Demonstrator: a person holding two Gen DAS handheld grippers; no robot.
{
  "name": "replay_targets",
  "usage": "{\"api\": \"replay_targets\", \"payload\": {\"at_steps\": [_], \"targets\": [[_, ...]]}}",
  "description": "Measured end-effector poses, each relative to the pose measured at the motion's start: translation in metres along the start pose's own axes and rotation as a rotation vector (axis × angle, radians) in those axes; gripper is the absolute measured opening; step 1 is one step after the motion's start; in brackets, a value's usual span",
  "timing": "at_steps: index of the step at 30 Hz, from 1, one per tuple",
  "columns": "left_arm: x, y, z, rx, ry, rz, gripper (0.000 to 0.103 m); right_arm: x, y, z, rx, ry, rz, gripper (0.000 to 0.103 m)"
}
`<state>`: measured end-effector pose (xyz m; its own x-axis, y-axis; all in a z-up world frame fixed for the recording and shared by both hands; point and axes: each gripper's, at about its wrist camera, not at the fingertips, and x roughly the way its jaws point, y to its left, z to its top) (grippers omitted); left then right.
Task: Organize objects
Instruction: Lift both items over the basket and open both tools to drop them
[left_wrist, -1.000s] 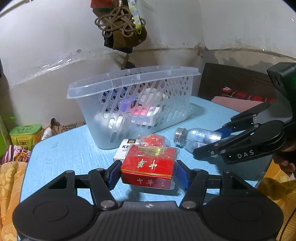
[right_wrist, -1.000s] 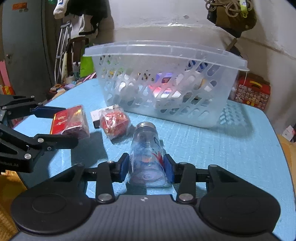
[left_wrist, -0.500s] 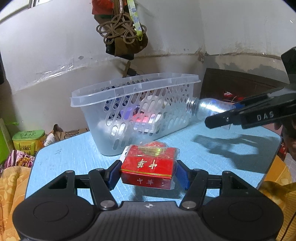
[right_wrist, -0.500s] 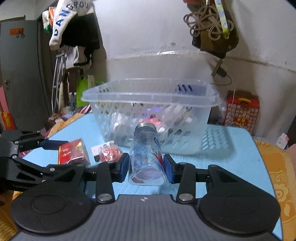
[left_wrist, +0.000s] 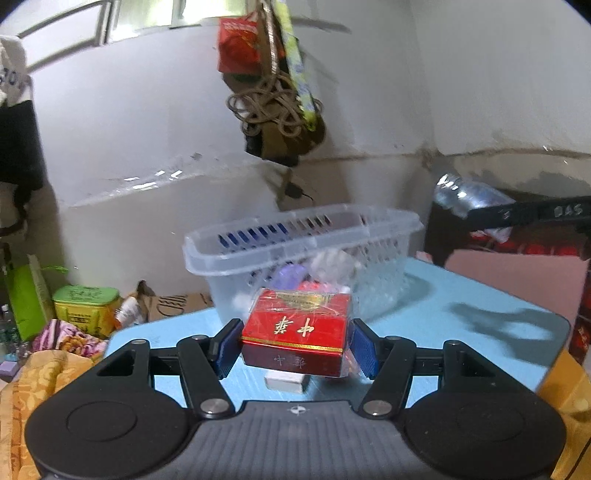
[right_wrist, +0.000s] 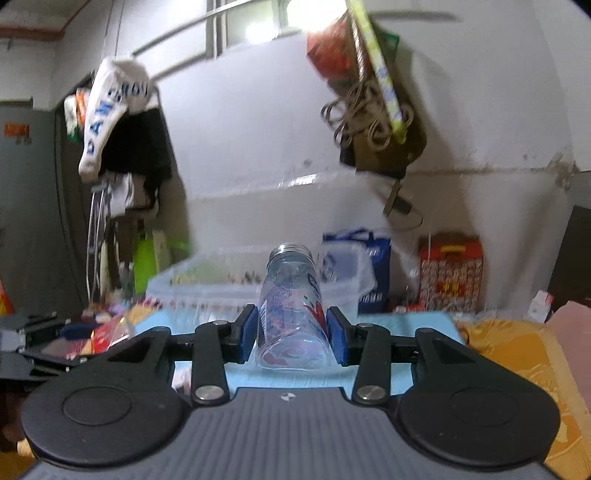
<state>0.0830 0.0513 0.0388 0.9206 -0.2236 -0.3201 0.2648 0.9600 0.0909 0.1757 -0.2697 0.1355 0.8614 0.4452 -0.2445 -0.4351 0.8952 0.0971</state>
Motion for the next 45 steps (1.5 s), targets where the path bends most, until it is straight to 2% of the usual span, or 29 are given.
{"api": "replay_targets", "payload": {"at_steps": [3, 6, 10, 15, 18, 20, 25, 26, 27, 28, 29, 31, 34, 36, 39, 45], "targets": [[-0.004, 0.002, 0.016, -0.024, -0.027, 0.018, 0.065, 0.007, 0.000, 0.012, -0.006, -0.018, -0.009, 0.044], [0.001, 0.003, 0.046, -0.057, -0.058, -0.003, 0.065, 0.028, 0.007, 0.030, -0.026, -0.006, -0.016, 0.044], [0.032, 0.008, 0.093, -0.144, -0.079, 0.007, 0.065, 0.067, 0.018, 0.058, -0.058, 0.001, -0.047, 0.044], [0.093, 0.019, 0.129, -0.205, 0.000, 0.086, 0.065, 0.119, 0.016, 0.061, -0.079, 0.081, -0.093, 0.044], [0.112, 0.022, 0.129, -0.223, 0.024, 0.095, 0.065, 0.132, 0.013, 0.051, -0.071, 0.122, -0.073, 0.044], [0.123, 0.022, 0.126, -0.220, 0.056, 0.125, 0.065, 0.135, 0.014, 0.045, -0.089, 0.128, -0.068, 0.044], [0.137, 0.032, 0.114, -0.236, 0.086, 0.140, 0.066, 0.140, 0.019, 0.035, -0.117, 0.135, -0.075, 0.044], [0.141, 0.034, 0.112, -0.239, 0.092, 0.134, 0.071, 0.140, 0.019, 0.036, -0.121, 0.122, -0.084, 0.045], [0.145, 0.034, 0.111, -0.235, 0.099, 0.123, 0.080, 0.140, 0.020, 0.037, -0.125, 0.092, -0.092, 0.046], [0.146, 0.034, 0.111, -0.223, 0.101, 0.117, 0.083, 0.138, 0.021, 0.036, -0.135, 0.068, -0.101, 0.060], [0.146, 0.033, 0.109, -0.212, 0.095, 0.131, 0.083, 0.137, 0.022, 0.037, -0.145, 0.064, -0.113, 0.083], [0.144, 0.030, 0.109, -0.187, 0.070, 0.172, 0.084, 0.132, 0.024, 0.036, -0.148, 0.030, -0.136, 0.098], [0.134, 0.029, 0.111, -0.164, 0.031, 0.203, 0.086, 0.128, 0.024, 0.039, -0.134, 0.026, -0.130, 0.100], [0.125, 0.031, 0.110, -0.174, 0.002, 0.192, 0.090, 0.123, 0.025, 0.038, -0.119, 0.022, -0.126, 0.103], [0.113, 0.029, 0.108, -0.174, -0.030, 0.178, 0.092, 0.118, 0.028, 0.035, -0.120, 0.026, -0.128, 0.103], [0.100, 0.018, 0.101, -0.134, -0.036, 0.182, 0.095, 0.109, 0.035, 0.032, -0.125, 0.036, -0.111, 0.103]]}}
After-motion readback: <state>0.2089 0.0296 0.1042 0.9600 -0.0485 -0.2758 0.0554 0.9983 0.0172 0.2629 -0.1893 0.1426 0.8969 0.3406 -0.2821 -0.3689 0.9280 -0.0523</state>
